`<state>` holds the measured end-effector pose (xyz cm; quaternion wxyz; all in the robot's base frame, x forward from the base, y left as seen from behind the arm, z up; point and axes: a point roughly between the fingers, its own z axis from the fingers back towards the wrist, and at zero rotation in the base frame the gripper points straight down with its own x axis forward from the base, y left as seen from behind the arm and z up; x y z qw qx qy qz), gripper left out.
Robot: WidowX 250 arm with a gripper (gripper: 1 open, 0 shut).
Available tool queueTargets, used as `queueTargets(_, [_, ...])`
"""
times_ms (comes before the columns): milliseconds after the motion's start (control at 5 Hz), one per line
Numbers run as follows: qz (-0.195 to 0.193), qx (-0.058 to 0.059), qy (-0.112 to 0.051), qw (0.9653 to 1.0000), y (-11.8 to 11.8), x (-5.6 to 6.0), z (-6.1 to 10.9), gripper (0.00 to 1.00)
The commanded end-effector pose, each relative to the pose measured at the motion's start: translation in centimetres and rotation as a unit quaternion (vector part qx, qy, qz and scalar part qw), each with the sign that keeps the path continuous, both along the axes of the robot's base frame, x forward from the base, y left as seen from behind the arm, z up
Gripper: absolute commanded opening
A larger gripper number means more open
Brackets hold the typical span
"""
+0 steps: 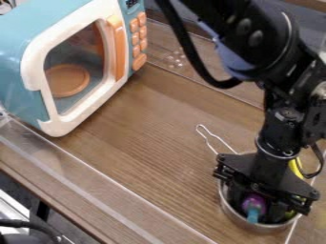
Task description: Remove the eggplant from inside the silver pot and put it on the table
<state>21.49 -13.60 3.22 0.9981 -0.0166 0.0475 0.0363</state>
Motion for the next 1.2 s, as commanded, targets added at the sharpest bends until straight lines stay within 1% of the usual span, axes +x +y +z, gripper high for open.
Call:
queueTargets(0, [-0.001,-0.021,-0.040,0.9990,0.7,1.3,4.7,0.00])
queueTargets(200, [0.029,-0.026,-0.072,0.9967,5.5,0.9,8.8,0.00])
queueTargets(400, [0.062,-0.023,-0.083,0.9943,10.5,0.5,10.5,0.00])
queueTargets(600, [0.092,-0.012,-0.073,0.9930,11.5,0.4,8.8,0.00])
queueTargets(800, [0.106,0.004,-0.064,0.9924,11.4,0.7,6.7,0.00])
queueTargets(1000, [0.098,0.012,-0.058,0.9935,11.8,0.7,5.4,0.00])
